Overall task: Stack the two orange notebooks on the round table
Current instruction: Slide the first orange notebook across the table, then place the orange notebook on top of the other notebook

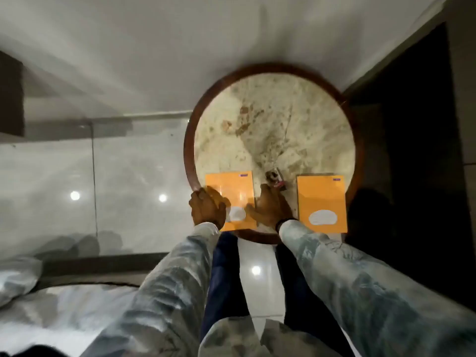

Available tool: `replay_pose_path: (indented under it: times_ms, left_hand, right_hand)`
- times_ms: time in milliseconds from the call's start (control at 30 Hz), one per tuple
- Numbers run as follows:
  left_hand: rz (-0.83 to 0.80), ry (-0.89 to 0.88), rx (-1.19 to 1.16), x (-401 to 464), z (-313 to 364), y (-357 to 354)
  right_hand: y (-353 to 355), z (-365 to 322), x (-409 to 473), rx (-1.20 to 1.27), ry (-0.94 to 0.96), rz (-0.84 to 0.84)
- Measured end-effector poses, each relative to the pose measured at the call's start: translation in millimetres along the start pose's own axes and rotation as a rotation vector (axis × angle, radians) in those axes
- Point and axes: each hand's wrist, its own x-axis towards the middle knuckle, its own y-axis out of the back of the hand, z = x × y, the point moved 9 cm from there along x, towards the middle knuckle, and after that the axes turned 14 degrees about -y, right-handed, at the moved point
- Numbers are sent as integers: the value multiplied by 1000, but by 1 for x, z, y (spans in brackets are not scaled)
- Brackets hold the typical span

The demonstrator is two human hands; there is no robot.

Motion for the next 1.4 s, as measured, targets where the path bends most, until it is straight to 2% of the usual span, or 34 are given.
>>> replay_pose_path:
  times_ms: [100, 200, 267, 333, 400, 567, 700, 900, 967, 1067, 1167, 1267, 1400]
  left_hand:
    - [37, 242, -224, -2, -37, -29]
    - [67, 351, -379, 0, -54, -43]
    - [101, 378, -371, 7, -60, -38]
    - [64, 357, -352, 15, -59, -32]
    - [76, 306, -432, 26, -49, -18]
    - [206, 125, -506, 91, 2, 47]
    - [214, -41, -513, 162, 61, 69]
    - [197, -32, -313, 223, 91, 54]
    - [254, -28, -172, 211, 93, 52]
    - [340, -79, -165, 160, 114, 35]
    - [210, -118, -227, 101, 150, -19]
    - [74, -59, -312, 51, 179, -83]
    - [-118, 54, -244, 4, 195, -164]
  right_hand:
    - [-44, 18, 13, 117, -158, -62]
    - [-67, 23, 19, 210, -235, -42]
    - [-67, 22, 26, 283, -270, 6]
    - [-63, 20, 29, 341, -300, 13]
    - [-51, 13, 32, 422, -297, 31]
    - [28, -29, 64, 673, -201, 121]
    - [103, -54, 116, 664, -142, 269]
    - [129, -59, 182, 590, -99, 288]
    - [125, -41, 183, 588, -127, 259]
    - [126, 8, 157, 579, -183, 235]
    - [129, 71, 118, 532, -239, 223]
    - [129, 143, 90, 489, -311, 270]
    - [107, 226, 80, 501, -463, 217]
